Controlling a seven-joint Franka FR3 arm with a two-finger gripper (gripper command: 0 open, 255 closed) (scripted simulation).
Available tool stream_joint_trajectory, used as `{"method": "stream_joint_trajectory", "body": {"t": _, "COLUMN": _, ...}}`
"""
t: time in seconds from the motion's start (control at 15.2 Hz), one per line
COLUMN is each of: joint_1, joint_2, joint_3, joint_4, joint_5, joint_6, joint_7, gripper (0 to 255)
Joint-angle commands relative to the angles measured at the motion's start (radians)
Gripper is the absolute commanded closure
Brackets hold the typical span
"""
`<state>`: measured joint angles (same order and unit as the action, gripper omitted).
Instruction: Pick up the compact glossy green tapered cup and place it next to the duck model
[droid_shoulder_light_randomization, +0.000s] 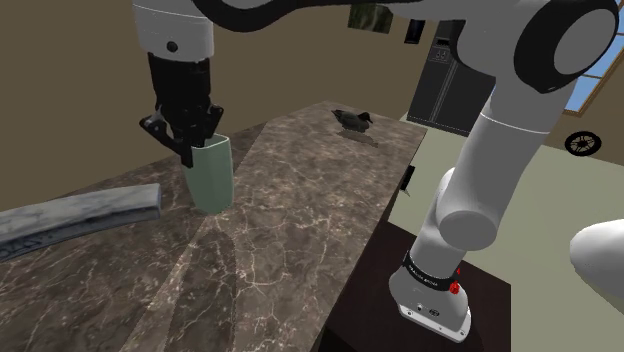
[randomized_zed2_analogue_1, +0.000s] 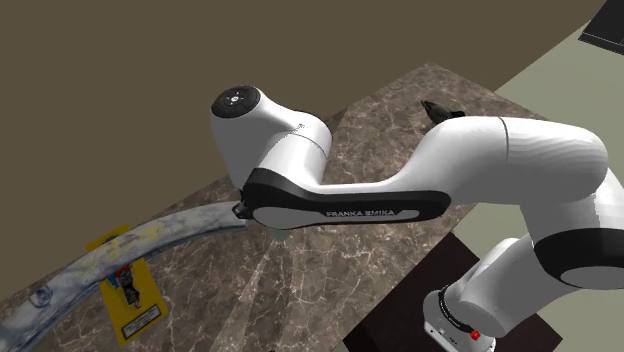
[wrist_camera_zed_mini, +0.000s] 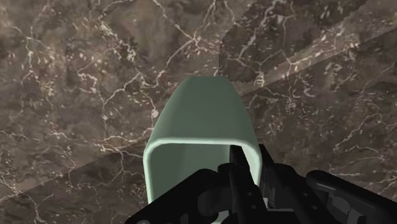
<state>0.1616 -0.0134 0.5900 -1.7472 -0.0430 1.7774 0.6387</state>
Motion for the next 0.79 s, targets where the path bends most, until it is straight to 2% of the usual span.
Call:
{"method": "stream_joint_trajectory", "body": {"t": 0.0, "joint_1": 0.000, "joint_2": 0.001, "joint_3": 0.000, "joint_4": 0.030, "joint_5": 0.000, "joint_6": -0.029, "joint_7": -0.001, "gripper": 255}}
{"method": "stream_joint_trajectory", "body": {"t": 0.73, "joint_1": 0.008, "joint_2": 0.037, "joint_3": 0.008, "joint_4": 0.216, "joint_5": -0.020, "joint_6": -0.186, "joint_7": 0.007, "gripper": 255}}
